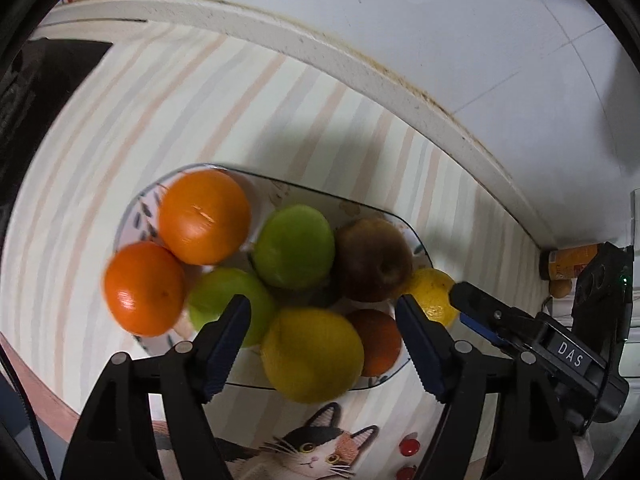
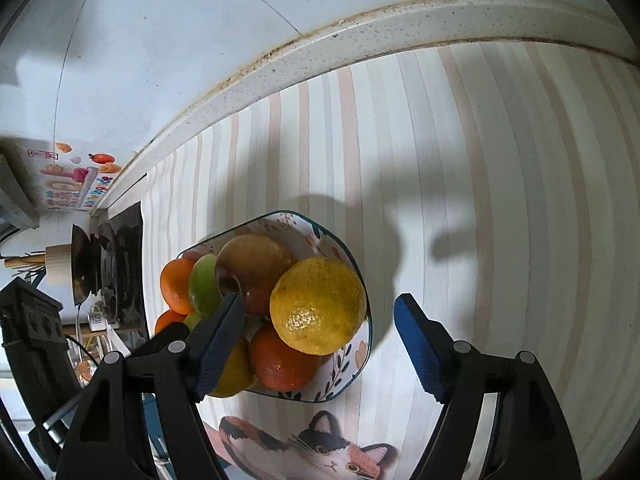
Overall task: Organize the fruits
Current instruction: 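Carry the lemon with the left tool onto the plate while the right tool sets the grapefruit there, then lift both open tools up away from the plate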
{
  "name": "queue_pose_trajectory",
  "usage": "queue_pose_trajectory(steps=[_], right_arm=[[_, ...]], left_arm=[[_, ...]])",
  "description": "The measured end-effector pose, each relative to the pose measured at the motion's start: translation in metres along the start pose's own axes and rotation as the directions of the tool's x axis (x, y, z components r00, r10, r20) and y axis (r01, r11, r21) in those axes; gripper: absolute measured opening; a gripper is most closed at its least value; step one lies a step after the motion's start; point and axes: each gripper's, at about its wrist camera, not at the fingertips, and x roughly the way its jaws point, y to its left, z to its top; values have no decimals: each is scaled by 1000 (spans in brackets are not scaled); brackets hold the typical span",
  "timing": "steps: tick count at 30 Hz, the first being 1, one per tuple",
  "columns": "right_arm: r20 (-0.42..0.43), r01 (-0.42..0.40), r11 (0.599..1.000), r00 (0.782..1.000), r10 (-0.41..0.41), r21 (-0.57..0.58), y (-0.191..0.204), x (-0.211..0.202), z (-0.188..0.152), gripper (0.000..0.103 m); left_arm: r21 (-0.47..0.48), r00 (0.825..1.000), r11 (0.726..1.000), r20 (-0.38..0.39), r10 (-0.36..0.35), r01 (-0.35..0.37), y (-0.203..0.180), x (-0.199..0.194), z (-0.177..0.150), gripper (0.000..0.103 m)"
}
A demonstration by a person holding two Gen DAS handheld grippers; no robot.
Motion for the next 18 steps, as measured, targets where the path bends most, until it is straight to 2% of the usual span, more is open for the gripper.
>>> queue_pose_trajectory(steps=[1,3,4,5,7,11,15,18], right_arm=[[0,7,1000,1000,-7,-4,1,-1,-1,83],[11,30,999,999,-30,-19,2,-5,-3,89],[16,37,999,999,-37,-28,3,-7,-5,90],[20,45,998,999,-44,-39,4,-10,-7,90],[21,71,996,997,-70,-53,5,-13,-12,90],[88,222,963,974,-211,-150,19,-29,-32,96],[145,322,912,945,-293,-256,37,-44,-65,96],[167,345,889,937,-308,-301,45,-53,-87,96]], left_arm=[[1,1000,1000,9,9,-9,1,-3,-1,74],[11,999,999,35,41,-41,5,-12,-4,82],[16,997,998,46,56,-57,7,-15,-6,91],[23,995,996,64,80,-81,9,-19,-8,92],[38,987,989,78,139,-142,14,-23,-16,92],[58,963,968,129,237,-246,22,-36,-37,92],[63,940,948,166,298,-312,26,-51,-59,92],[56,932,943,180,314,-328,30,-63,-74,92]])
